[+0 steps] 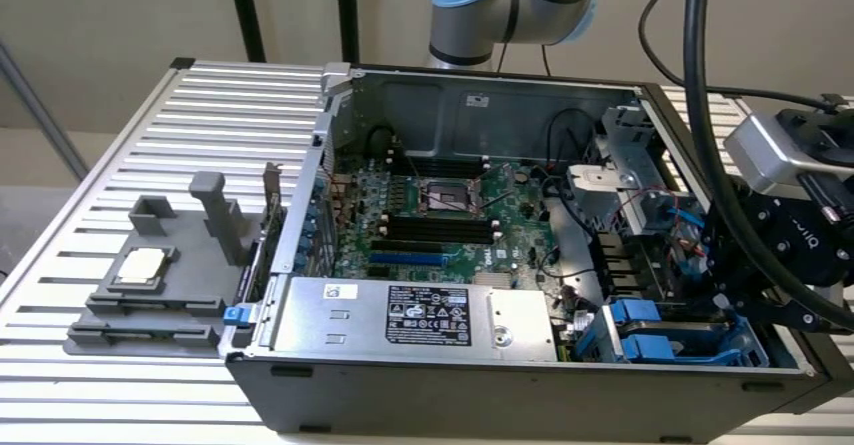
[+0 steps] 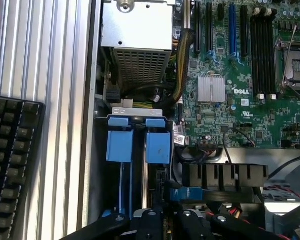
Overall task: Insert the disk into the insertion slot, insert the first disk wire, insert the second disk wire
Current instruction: 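Insert the first disk wire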
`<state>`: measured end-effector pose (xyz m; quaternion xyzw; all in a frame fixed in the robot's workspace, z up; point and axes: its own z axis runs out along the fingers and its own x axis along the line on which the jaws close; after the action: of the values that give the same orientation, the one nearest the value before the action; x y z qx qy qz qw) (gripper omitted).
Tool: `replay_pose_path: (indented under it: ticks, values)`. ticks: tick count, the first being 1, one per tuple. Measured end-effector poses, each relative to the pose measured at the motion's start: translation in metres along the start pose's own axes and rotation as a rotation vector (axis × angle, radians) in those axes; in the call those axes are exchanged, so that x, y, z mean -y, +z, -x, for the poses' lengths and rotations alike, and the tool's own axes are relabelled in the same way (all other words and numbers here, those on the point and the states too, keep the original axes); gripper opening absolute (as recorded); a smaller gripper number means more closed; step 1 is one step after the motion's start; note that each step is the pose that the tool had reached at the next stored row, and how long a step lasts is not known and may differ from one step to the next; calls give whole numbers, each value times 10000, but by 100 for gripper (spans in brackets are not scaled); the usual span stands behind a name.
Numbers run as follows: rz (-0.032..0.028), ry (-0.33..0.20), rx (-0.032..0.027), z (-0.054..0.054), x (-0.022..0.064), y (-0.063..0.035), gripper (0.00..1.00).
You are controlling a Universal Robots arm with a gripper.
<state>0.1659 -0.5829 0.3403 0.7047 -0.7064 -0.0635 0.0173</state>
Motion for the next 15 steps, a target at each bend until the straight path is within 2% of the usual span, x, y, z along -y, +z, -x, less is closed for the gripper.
replay_pose_path:
  ticks: [4,12,15]
  values:
    - [-1,18,-44,3,1,3,17]
    - [-1,35,-54,24,1,6,17]
    - [-2,38,-77,24,2,7,17]
